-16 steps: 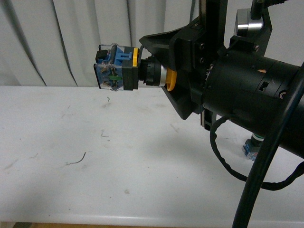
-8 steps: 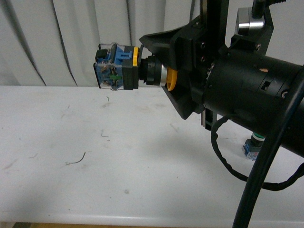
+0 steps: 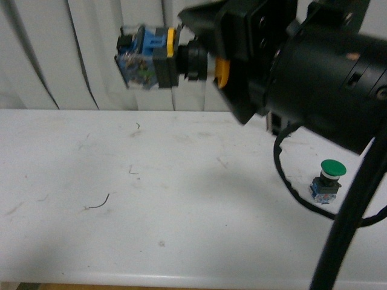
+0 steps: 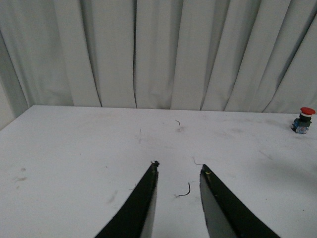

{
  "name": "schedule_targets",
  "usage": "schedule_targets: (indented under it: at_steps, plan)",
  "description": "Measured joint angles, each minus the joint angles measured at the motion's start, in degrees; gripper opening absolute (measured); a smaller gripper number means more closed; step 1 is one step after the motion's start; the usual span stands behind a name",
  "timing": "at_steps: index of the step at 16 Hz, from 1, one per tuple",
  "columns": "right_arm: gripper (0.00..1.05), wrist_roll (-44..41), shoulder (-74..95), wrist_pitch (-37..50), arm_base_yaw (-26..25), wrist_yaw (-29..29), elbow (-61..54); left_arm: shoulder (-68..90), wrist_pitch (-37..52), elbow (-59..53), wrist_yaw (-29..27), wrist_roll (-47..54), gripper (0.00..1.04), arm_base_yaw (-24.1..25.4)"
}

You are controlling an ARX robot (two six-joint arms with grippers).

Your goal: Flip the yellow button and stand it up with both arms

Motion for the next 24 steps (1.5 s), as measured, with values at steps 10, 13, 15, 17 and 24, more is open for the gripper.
schedule_targets:
  at_steps: [10, 13, 15, 17, 24]
  plan:
    - [0.30, -63.1, -5.8, -31.0, -12.9, 37.7, 12.0, 0.0, 0.0, 0.0, 0.0, 0.1, 0.98, 0.0]
    - [0.30, -63.9, -0.7, -38.9, -16.8, 39.1, 18.8, 0.0, 0.0, 0.0, 0.0, 0.1, 0.98, 0.0]
    - [0.30, -62.5, 7.4, -46.2, -19.5, 36.2, 27.2, 0.0, 0.0, 0.0, 0.0, 0.1, 0.98, 0.0]
    - [0.30, -61.9, 13.4, -50.8, -20.7, 34.9, 34.7, 0.0, 0.0, 0.0, 0.0, 0.1, 0.98, 0.0]
    - [0.30, -62.0, 29.6, -67.6, -20.5, 29.6, 55.7, 0.0, 0.0, 0.0, 0.0, 0.1, 0.98, 0.0]
